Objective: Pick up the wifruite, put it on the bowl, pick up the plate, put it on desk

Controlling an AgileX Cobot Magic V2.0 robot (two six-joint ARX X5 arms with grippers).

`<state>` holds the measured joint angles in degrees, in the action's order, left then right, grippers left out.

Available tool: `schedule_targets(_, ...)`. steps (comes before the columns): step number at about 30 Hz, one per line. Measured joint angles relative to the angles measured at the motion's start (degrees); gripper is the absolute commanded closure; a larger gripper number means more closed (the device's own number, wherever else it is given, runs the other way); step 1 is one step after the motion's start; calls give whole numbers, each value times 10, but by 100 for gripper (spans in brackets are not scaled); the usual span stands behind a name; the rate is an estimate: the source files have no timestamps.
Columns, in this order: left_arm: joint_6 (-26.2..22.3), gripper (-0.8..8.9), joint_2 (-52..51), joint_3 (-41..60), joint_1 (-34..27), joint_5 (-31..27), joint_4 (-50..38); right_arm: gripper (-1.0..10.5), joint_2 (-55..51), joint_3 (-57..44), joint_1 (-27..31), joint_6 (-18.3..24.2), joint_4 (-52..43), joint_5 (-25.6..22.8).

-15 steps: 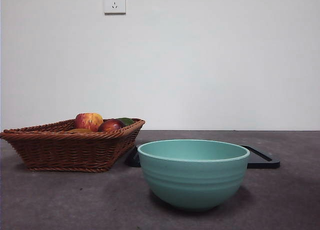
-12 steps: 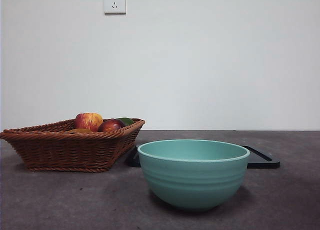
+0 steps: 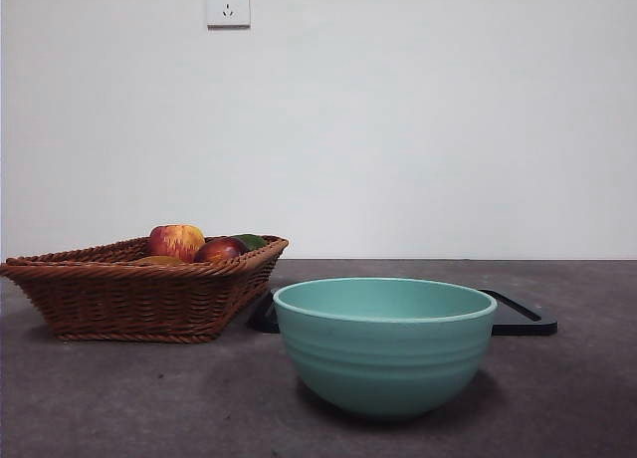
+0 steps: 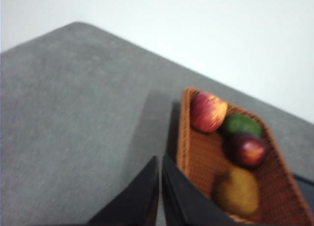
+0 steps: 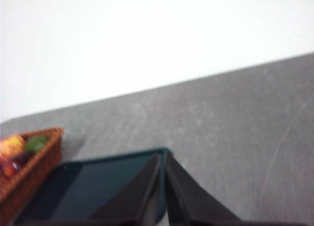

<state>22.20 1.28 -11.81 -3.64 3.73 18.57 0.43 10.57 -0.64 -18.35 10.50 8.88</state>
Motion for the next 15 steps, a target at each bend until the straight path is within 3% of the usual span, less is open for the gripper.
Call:
schedule_targets(8,3,804,75,-131,0,55,65,937,63,131,0,6,101,7)
schedule_targets(15,-52,804,190,-260,0,134,145,937,189,270,0,51,221,74)
